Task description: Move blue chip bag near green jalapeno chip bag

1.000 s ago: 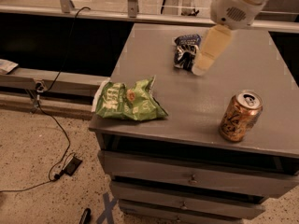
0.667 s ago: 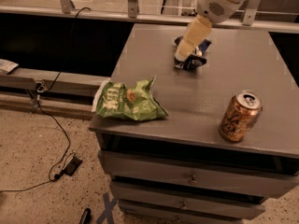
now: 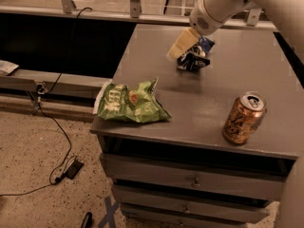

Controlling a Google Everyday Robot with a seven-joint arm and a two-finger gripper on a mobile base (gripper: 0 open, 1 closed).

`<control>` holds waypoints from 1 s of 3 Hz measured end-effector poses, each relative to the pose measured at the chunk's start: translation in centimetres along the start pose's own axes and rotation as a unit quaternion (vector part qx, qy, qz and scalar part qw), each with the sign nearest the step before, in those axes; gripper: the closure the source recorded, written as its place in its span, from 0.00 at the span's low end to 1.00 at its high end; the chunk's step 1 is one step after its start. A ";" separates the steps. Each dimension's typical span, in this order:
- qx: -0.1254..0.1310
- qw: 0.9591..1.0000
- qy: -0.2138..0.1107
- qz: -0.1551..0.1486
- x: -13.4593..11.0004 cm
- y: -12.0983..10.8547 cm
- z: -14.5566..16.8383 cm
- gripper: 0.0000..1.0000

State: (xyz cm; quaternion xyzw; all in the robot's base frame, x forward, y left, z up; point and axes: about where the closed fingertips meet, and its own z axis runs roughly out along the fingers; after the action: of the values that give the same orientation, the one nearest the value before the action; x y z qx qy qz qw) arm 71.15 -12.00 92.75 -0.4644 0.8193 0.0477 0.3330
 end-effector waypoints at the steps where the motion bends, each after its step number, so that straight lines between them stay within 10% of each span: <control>1: 0.003 0.999 0.018 0.030 2.0 -0.7 3.1 0.00; 3: -0.003 0.999 0.021 0.033 2.9 -1.1 5.3 0.41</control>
Offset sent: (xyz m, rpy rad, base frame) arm 0.0295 -0.0264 -0.0760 -0.0284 0.0837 -0.1386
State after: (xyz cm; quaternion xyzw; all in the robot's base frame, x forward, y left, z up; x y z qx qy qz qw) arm 73.72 -12.64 87.20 -0.4392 0.8406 0.0514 0.3127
